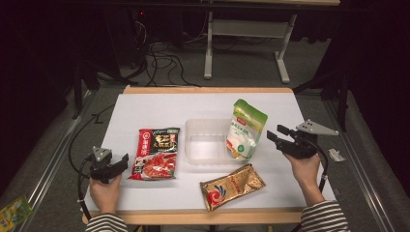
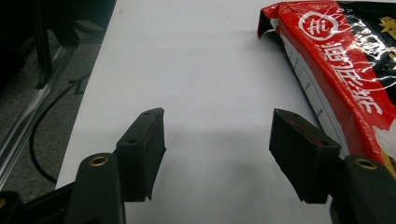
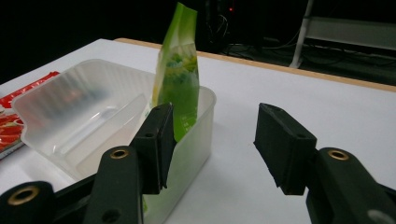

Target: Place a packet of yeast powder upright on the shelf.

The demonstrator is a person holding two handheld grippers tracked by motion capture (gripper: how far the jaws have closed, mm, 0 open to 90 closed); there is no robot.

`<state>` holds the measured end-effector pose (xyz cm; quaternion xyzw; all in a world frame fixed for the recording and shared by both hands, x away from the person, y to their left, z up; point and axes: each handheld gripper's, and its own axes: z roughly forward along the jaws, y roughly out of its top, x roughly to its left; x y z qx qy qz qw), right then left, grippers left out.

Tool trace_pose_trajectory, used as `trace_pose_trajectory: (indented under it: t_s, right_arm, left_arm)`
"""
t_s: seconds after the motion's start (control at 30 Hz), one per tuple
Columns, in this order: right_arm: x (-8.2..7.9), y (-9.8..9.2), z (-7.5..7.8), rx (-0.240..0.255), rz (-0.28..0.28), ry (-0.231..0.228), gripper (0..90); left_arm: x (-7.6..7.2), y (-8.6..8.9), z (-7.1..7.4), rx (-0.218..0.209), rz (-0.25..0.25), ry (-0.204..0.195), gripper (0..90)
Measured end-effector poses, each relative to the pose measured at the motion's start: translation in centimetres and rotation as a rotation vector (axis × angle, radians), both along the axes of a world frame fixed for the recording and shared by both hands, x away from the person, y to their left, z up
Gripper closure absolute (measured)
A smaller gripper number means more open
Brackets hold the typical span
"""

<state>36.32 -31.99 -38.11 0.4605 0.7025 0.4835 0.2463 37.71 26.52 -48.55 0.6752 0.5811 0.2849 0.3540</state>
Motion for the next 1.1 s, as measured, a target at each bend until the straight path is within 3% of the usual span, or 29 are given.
trace_pose_trajectory:
  t_s: [0.47,1.1]
  right_arm:
    - [-1.1,-2.7,-2.0,0.024,-0.071,0.03,46.9]
    - [-1.3,-3.8,-6.1,-0.025,-0.143,0.099,46.3]
  left_arm:
    - [0.0,-0.1,0.0,0.006,0.0,-0.003,36.2]
    - [0.0,-0.1,0.0,0.005,-0.001,-0.001,36.2]
